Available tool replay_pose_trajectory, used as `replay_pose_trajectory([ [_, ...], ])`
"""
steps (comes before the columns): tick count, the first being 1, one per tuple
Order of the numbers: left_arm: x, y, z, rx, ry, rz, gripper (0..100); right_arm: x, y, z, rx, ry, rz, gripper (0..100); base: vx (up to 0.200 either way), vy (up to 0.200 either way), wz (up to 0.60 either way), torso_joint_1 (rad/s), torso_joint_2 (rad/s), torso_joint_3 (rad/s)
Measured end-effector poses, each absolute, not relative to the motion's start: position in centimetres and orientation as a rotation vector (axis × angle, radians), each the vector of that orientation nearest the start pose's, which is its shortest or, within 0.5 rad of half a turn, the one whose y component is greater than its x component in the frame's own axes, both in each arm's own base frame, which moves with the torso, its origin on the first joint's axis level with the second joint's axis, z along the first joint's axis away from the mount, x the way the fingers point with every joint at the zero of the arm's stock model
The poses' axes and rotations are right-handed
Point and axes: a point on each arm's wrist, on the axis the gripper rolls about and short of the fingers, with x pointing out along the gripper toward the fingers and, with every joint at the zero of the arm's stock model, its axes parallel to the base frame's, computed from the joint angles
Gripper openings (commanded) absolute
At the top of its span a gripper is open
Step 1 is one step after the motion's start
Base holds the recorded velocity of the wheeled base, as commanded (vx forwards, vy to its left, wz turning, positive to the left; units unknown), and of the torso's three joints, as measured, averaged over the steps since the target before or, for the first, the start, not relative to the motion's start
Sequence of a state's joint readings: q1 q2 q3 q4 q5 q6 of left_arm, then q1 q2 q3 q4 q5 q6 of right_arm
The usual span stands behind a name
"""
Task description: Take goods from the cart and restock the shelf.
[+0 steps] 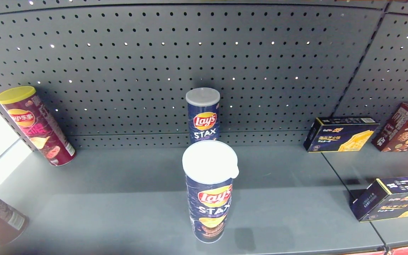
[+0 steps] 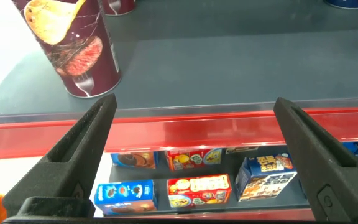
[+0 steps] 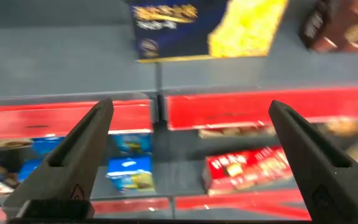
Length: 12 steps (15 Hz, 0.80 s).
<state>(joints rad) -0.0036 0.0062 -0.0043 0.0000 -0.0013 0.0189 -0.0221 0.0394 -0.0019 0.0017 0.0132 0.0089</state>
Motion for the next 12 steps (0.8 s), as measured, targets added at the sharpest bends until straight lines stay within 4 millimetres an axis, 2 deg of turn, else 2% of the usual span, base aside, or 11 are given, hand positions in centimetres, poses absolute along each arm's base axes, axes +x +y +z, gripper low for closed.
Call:
replay_pose_trajectory([
  [6, -2.25, 0.01, 7.63, 0.019, 0.004, -0.003, 100, -2.24, 0.03, 7.59, 0.004, 0.009, 0.018, 100, 0.000, 0.000, 0.00, 0.000, 0.00, 0.000],
  [8, -2.25, 0.01, 7.62, 0.015, 0.004, -0.003, 100, -2.25, 0.03, 7.59, 0.004, 0.006, 0.019, 100, -0.200, 0.000, 0.00, 0.002, 0.00, 0.005],
  [11, -2.25, 0.01, 7.64, 0.011, 0.003, -0.003, 100, -2.25, 0.03, 7.59, 0.003, 0.005, 0.019, 100, 0.000, 0.000, 0.00, 0.000, 0.00, 0.000],
  [12, -2.26, 0.01, 7.66, 0.011, 0.003, -0.003, 100, -2.25, 0.03, 7.60, 0.004, 0.004, 0.019, 100, 0.000, 0.000, 0.60, 0.002, 0.00, 0.002],
])
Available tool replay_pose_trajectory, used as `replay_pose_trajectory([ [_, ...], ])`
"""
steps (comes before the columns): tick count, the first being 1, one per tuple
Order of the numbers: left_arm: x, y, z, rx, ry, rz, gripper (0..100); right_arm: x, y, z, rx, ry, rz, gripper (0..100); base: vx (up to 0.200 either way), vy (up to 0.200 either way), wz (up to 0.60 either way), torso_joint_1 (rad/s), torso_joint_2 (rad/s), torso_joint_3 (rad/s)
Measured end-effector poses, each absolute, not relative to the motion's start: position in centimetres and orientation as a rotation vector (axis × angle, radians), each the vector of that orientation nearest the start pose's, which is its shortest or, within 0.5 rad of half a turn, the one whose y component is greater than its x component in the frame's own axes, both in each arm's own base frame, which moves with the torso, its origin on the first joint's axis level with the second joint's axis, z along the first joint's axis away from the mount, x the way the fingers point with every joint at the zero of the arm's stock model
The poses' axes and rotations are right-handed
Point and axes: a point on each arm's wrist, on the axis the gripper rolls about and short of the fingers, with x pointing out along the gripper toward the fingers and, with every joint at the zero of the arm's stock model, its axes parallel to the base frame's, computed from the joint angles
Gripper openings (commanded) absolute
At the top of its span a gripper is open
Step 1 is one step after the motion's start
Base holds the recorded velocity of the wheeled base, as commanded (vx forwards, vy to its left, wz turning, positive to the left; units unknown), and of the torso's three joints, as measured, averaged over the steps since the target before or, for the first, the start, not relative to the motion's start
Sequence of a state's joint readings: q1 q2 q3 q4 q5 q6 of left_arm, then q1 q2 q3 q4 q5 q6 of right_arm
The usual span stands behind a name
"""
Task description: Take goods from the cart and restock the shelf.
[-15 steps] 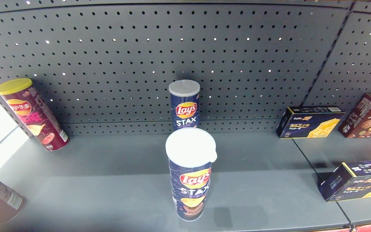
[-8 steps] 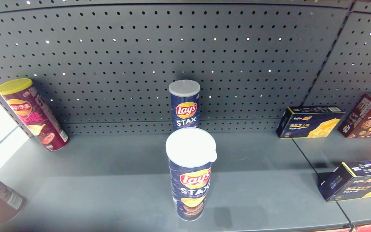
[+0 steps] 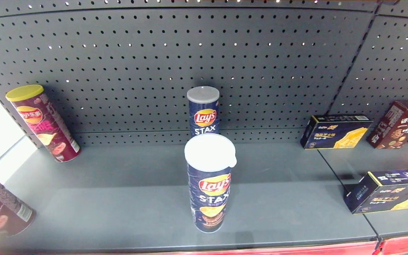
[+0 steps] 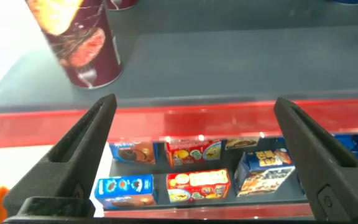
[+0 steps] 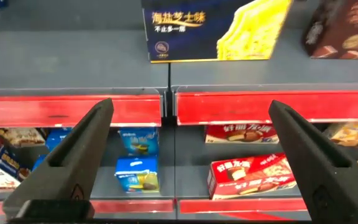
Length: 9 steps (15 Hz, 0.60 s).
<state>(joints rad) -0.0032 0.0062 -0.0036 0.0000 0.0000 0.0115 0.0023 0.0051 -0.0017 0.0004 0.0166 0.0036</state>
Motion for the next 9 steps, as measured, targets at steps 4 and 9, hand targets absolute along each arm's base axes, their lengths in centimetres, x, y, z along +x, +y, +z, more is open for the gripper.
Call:
replay_pose_trajectory([
  [4, -2.25, 0.01, 7.65, 0.011, 0.003, -0.002, 100, -2.25, 0.03, 7.58, 0.004, 0.006, 0.019, 100, 0.000, 0.000, 0.15, 0.007, 0.00, -0.001],
  [9, -2.25, 0.01, 7.64, 0.013, 0.004, -0.003, 100, -2.25, 0.03, 7.59, 0.003, 0.005, 0.018, 100, 0.000, 0.000, 0.12, 0.000, 0.00, 0.000],
])
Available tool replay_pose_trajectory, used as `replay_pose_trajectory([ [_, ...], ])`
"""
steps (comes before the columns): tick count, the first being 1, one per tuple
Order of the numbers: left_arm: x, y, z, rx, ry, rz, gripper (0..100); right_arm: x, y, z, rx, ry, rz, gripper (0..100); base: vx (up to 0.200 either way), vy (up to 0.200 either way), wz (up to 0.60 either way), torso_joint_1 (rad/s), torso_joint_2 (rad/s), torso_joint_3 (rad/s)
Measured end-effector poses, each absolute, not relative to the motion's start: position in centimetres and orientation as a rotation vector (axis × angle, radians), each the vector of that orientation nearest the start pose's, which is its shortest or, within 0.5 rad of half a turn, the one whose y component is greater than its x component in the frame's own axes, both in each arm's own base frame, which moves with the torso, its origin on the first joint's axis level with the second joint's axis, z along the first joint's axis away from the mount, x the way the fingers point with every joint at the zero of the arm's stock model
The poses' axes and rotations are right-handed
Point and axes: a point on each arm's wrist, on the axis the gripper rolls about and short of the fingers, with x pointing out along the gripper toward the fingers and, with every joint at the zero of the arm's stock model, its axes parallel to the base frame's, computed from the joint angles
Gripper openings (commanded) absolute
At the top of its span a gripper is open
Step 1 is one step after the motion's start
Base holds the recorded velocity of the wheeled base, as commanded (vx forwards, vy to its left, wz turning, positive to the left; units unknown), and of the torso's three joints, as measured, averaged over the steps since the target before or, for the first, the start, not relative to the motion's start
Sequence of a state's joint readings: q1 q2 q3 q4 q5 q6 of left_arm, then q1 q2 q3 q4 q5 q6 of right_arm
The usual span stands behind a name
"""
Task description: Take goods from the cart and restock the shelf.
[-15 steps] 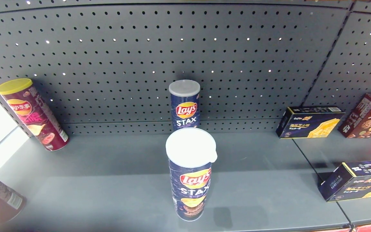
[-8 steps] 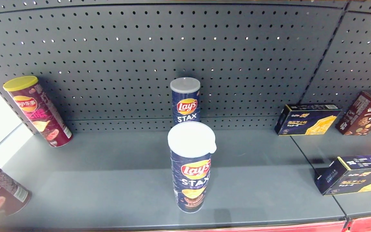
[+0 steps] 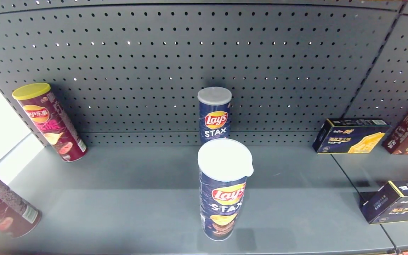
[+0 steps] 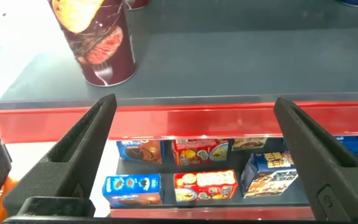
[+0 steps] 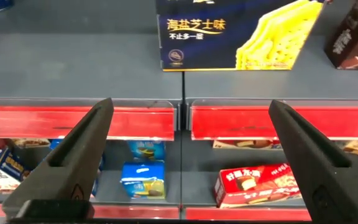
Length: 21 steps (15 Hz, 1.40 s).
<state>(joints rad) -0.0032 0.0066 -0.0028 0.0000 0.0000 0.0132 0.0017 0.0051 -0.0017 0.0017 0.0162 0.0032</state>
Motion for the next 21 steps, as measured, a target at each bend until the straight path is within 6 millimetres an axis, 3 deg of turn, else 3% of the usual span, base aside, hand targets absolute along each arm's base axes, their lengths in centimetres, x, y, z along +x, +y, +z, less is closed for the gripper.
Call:
replay_pose_trajectory([
  [21, -2.24, 0.00, 7.61, 0.022, 0.005, -0.006, 100, -2.25, 0.03, 7.59, 0.003, 0.005, 0.017, 100, 0.000, 0.000, 0.03, 0.000, 0.00, 0.000],
])
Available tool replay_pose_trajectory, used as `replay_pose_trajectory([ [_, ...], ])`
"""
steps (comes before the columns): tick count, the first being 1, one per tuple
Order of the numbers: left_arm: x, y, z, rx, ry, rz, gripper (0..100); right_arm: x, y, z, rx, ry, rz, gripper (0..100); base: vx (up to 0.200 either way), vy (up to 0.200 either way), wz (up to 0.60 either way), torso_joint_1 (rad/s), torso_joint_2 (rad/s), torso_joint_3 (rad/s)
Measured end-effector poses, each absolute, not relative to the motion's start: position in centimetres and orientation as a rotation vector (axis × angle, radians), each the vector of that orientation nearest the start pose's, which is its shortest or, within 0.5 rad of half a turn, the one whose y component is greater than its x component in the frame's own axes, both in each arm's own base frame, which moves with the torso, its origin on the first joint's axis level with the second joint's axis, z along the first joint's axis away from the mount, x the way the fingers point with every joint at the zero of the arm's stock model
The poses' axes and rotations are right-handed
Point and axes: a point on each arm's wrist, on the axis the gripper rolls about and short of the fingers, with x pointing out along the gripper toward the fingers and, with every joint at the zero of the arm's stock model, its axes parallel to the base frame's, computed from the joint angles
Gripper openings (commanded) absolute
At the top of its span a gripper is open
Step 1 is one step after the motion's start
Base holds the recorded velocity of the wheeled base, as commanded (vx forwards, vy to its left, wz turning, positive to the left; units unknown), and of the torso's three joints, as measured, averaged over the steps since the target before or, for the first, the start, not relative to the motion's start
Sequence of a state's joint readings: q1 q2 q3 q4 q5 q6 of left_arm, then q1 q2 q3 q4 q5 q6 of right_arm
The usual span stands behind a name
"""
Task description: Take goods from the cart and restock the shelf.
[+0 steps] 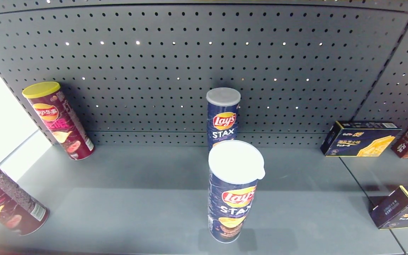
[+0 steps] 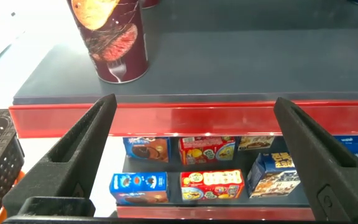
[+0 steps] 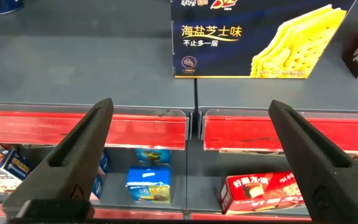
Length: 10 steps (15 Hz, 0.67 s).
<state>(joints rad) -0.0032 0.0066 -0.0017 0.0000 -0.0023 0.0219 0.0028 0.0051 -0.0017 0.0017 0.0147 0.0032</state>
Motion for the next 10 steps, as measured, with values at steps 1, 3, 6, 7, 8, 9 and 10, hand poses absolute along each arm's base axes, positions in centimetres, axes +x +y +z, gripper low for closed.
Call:
replay_pose_trajectory([
  [1, -2.24, 0.00, 7.61, 0.021, 0.005, -0.005, 100, -2.25, 0.03, 7.59, 0.003, 0.005, 0.018, 100, 0.000, 0.000, 0.00, 0.000, 0.00, 0.000],
  [3, -2.24, 0.00, 7.61, 0.022, 0.005, -0.005, 100, -2.25, 0.03, 7.59, 0.003, 0.005, 0.018, 100, 0.000, 0.000, 0.00, 0.000, 0.00, 0.000],
  [6, -2.24, 0.00, 7.61, 0.022, 0.005, -0.005, 100, -2.25, 0.03, 7.59, 0.003, 0.005, 0.018, 100, 0.000, 0.000, 0.00, 0.000, 0.00, 0.000],
  [7, -2.24, 0.00, 7.61, 0.022, 0.005, -0.005, 100, -2.25, 0.03, 7.59, 0.003, 0.005, 0.018, 100, 0.000, 0.000, 0.00, 0.000, 0.00, 0.000],
  [8, -2.24, 0.01, 7.61, 0.016, 0.005, -0.003, 100, -2.25, 0.03, 7.59, 0.003, 0.005, 0.018, 100, 0.000, 0.000, 0.00, 0.000, 0.00, 0.000],
  [9, -2.24, 0.01, 7.61, 0.008, 0.005, -0.002, 100, -2.25, 0.03, 7.59, 0.003, 0.005, 0.018, 100, 0.000, 0.000, 0.00, 0.000, 0.00, 0.000],
  [10, -2.24, 0.01, 7.61, 0.006, 0.005, -0.001, 100, -2.25, 0.03, 7.59, 0.003, 0.005, 0.018, 100, 0.000, 0.000, 0.00, 0.000, 0.00, 0.000],
])
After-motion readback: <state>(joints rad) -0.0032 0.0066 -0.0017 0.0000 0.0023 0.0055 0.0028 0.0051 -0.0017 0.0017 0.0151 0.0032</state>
